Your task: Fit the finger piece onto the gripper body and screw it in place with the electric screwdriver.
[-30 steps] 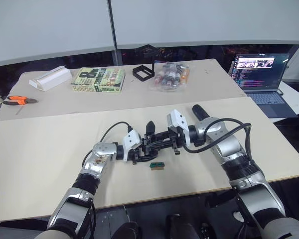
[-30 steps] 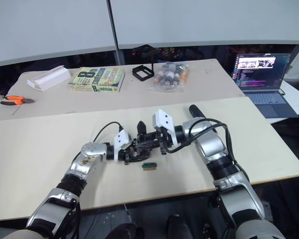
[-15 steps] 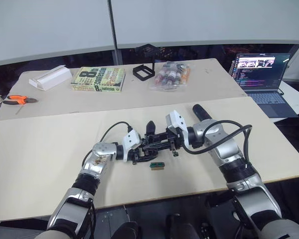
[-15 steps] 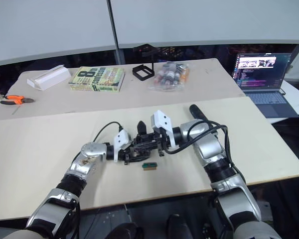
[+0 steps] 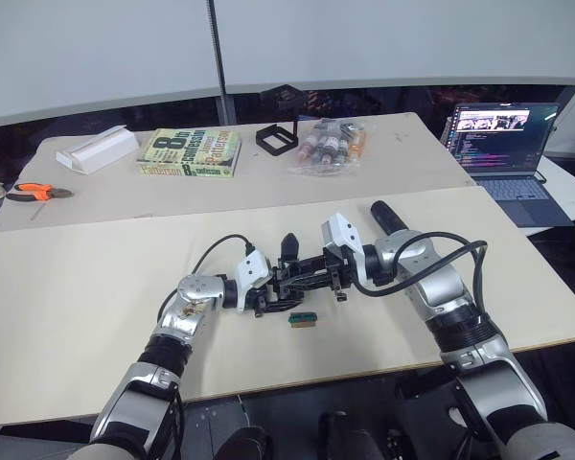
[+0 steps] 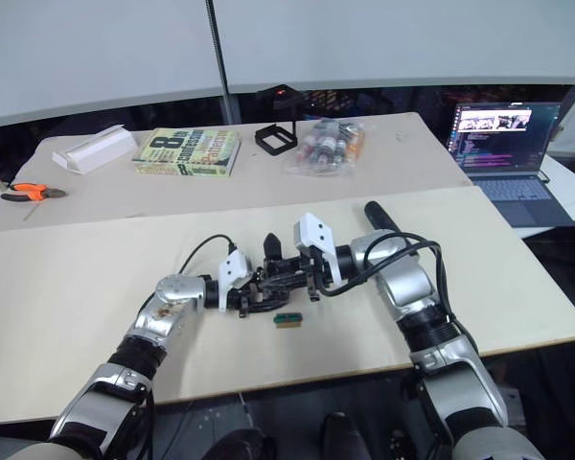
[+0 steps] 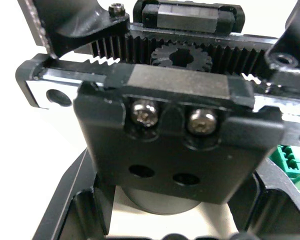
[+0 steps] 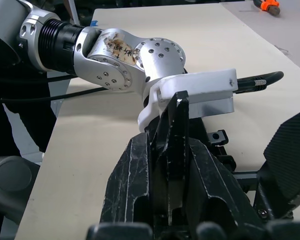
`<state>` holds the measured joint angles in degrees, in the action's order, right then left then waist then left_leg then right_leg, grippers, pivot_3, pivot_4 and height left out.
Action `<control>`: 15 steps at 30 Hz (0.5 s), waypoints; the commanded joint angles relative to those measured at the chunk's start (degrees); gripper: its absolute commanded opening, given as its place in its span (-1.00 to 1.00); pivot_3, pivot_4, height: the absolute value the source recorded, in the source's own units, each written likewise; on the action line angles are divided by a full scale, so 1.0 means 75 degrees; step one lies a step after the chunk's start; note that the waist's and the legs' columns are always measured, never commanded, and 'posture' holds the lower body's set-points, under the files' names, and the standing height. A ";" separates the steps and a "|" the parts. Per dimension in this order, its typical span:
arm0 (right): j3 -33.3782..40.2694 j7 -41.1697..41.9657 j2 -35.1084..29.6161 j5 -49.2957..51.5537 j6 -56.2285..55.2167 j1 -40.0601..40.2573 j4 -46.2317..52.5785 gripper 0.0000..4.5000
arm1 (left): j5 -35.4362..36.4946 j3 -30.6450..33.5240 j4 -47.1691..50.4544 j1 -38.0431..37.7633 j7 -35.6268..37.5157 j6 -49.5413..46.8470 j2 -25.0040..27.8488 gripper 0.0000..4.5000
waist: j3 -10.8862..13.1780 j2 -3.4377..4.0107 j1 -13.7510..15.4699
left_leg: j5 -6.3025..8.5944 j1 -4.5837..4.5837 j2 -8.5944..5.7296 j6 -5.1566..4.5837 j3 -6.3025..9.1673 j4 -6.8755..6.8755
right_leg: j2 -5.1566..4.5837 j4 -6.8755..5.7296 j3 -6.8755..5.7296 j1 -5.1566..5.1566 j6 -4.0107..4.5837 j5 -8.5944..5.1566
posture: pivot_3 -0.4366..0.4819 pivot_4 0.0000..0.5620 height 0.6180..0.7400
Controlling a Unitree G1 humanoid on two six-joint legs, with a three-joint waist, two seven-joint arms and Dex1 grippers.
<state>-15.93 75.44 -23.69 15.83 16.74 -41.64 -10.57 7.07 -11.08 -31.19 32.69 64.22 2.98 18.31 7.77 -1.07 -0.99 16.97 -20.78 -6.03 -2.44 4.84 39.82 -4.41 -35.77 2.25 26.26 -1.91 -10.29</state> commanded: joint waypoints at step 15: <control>-0.0613 -0.0209 -0.0237 -0.0747 0.0454 -0.0107 -0.0047 -0.83 | 0.0022 -0.0010 0.0139 -0.0037 0.0075 0.0064 0.0035 0.05 | 0.0000 0.0000 -0.0014 | 0.0000 0.0006 0.0001 0.0000 -0.0001 0.0000 | 0.0000 -0.0003 0.0001 -0.0003 0.0000 0.0000 | -0.05 -0.47 1.00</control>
<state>-17.91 74.41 -23.81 14.38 17.77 -42.56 -10.11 6.97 -11.07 -31.22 32.69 64.11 2.98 18.51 7.77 -1.07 -1.10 16.97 -20.73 -6.02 -2.44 4.82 39.82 -4.41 -35.80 2.26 26.23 -1.91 -10.29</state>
